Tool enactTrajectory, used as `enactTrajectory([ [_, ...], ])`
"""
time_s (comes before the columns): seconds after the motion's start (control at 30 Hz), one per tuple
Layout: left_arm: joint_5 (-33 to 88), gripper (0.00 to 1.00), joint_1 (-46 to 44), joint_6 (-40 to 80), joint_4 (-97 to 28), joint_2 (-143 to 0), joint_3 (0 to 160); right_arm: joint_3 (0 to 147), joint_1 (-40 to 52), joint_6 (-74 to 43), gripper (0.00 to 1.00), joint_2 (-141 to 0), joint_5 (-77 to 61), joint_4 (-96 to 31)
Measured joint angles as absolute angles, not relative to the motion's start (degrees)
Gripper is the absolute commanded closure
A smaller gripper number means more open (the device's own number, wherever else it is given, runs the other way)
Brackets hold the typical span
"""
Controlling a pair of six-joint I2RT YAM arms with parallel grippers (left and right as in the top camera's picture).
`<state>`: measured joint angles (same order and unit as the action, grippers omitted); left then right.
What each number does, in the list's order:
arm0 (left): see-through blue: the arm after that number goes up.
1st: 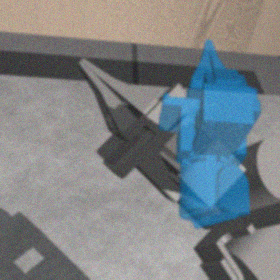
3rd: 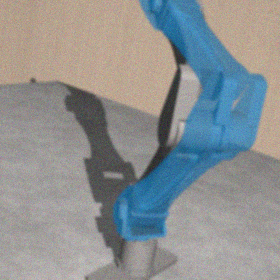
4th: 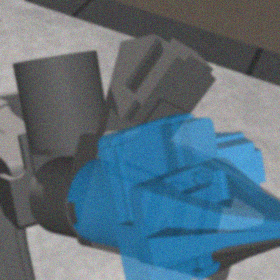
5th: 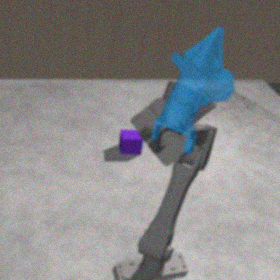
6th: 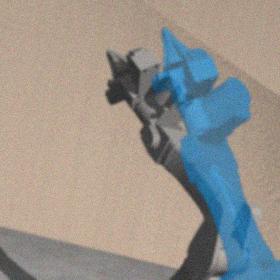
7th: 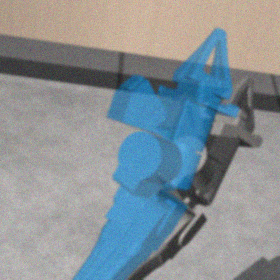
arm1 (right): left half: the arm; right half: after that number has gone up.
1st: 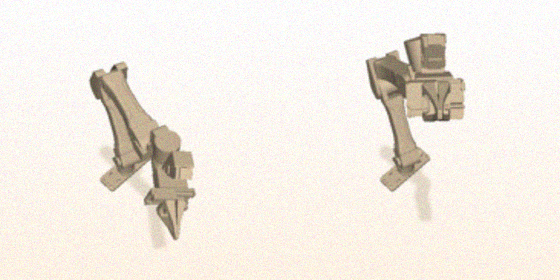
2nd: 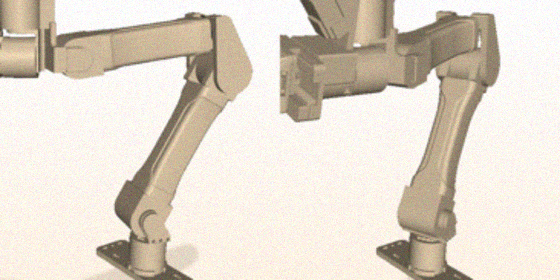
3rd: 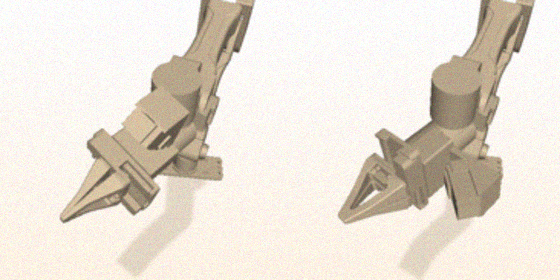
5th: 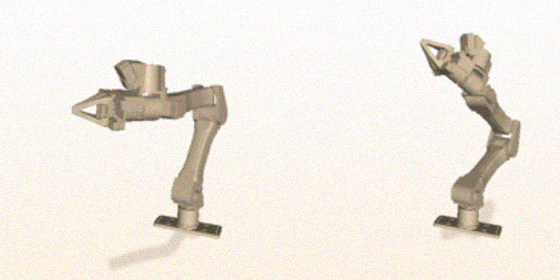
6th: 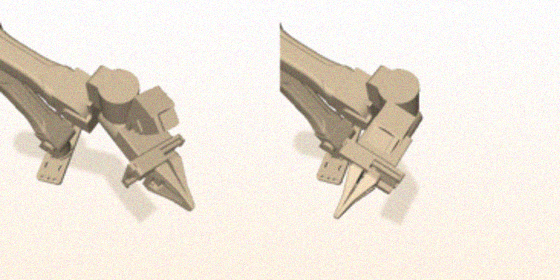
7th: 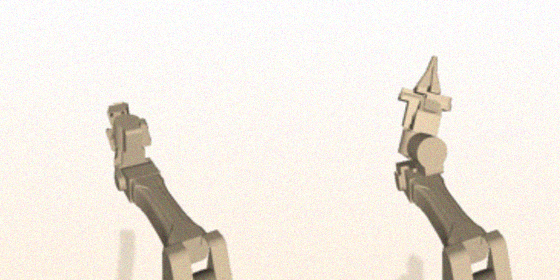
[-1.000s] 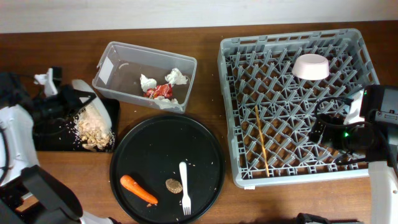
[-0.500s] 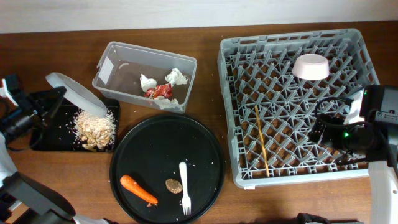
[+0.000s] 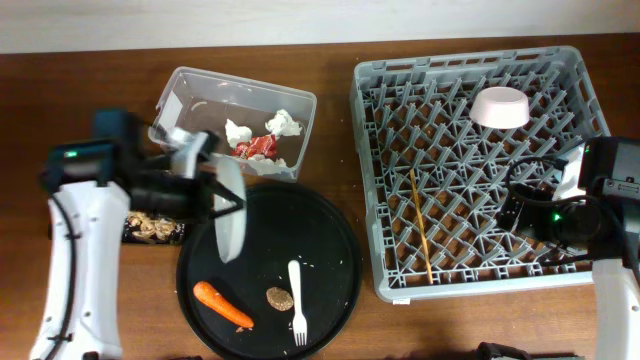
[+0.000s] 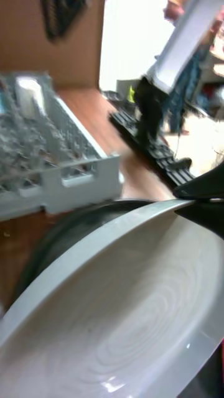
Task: Sort waste into correct bins and load items into the dishwasher rack
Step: 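Carry the emptied white plate with the left gripper onto the round tray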
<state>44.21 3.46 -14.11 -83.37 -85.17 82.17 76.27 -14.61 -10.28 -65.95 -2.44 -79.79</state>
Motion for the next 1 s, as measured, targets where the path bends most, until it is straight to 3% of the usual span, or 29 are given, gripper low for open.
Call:
enactTrajectory([
  [0.33,22.79,0.99,-27.62,10.9,-50.35,-85.06,58.89,76.12,-14.7,-10.26,0.01,-65.95,-2.46,-80.2],
  [0.4,19.59,0.58,-30.3,13.23,-48.14,-85.06,57.67,76.12,-14.7,-10.26,0.02,-65.95,-2.46,-80.18],
  [0.5,16.99,0.48,-32.36,15.66,-47.75,-85.06,57.12,76.12,-14.7,-10.26,0.01,-65.95,-2.46,-80.18],
  [0.63,15.59,0.41,-32.27,16.12,-49.87,-83.99,57.49,76.12,-14.7,-10.26,0.02,-65.95,-2.46,-80.44],
  [0.73,14.11,0.28,-29.47,16.32,-54.17,-77.6,58.96,76.12,-14.7,-9.15,0.02,-65.95,-4.08,-80.97],
  [0.83,11.2,0.21,-21.5,16.47,-60.42,-70.37,59.59,76.09,-13.61,-4.62,0.01,-65.95,-11.99,-81.45],
  [0.9,8.95,0.03,-11.81,16.53,-63.86,-68.12,59.68,76.09,-8.25,-3.11,0.02,-65.95,-16.58,-81.47],
  [1.0,7.97,0.01,-2.24,16.71,-66.06,-68.14,59.68,76.09,3.64,-2.46,0.02,-65.95,-19.14,-80.31],
])
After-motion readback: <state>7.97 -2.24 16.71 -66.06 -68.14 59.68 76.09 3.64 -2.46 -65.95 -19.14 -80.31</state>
